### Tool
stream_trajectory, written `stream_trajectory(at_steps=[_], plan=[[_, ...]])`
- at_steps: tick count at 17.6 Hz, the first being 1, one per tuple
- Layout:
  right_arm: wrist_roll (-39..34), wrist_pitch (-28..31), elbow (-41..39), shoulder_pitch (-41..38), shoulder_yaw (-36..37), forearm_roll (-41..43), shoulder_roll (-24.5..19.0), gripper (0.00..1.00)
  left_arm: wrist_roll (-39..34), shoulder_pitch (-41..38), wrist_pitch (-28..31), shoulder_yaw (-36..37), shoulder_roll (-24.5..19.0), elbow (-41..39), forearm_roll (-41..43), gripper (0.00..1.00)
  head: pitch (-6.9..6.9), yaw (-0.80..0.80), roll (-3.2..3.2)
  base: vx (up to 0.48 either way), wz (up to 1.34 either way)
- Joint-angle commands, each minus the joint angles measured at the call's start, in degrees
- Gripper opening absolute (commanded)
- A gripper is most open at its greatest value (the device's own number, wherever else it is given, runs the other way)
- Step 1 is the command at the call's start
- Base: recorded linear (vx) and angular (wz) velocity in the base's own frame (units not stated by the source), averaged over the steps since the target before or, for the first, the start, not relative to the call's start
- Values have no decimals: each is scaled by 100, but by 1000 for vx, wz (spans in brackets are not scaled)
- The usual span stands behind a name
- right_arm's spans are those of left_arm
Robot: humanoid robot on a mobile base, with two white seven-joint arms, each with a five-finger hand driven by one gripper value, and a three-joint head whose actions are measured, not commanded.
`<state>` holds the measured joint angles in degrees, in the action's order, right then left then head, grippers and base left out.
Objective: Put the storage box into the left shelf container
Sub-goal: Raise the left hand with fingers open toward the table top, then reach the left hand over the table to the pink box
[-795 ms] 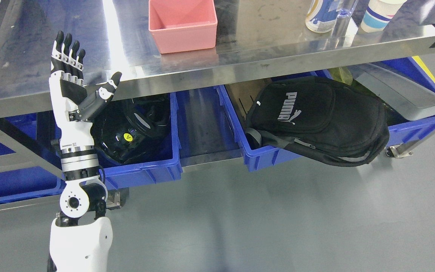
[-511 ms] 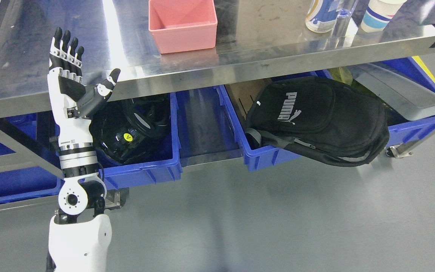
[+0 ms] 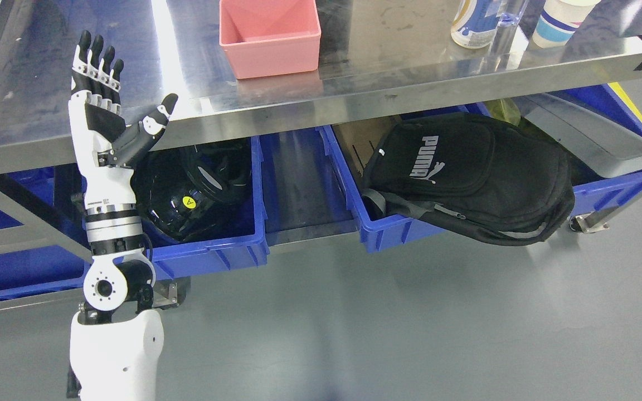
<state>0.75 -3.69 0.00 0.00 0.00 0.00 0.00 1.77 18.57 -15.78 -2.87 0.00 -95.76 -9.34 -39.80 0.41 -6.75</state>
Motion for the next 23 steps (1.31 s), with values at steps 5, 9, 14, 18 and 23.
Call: stream_trajectory(at_steps=[5,9,14,18,23], plan=[[-4,0,-100,35,17,9,100,100,1781,1199,496,-478,-262,57,2,100,0,0,0,0,0],[4,0,-100,35,17,9,100,100,2687,2849,1024,265,-1622,1205,326,100,0,0,0,0,0],[4,0,-100,35,17,9,100,100,3003,3679,1068,1963,-2628,1745,178,100,0,0,0,0,0],[-4,0,-100,35,17,9,100,100,4338,3996,1050,2729,-2620,2254,854,100,0,0,0,0,0],[4,0,-100,35,17,9,100,100,4551,4268,1024,2844,-2672,2570,1109,98,0,0,0,0,0]])
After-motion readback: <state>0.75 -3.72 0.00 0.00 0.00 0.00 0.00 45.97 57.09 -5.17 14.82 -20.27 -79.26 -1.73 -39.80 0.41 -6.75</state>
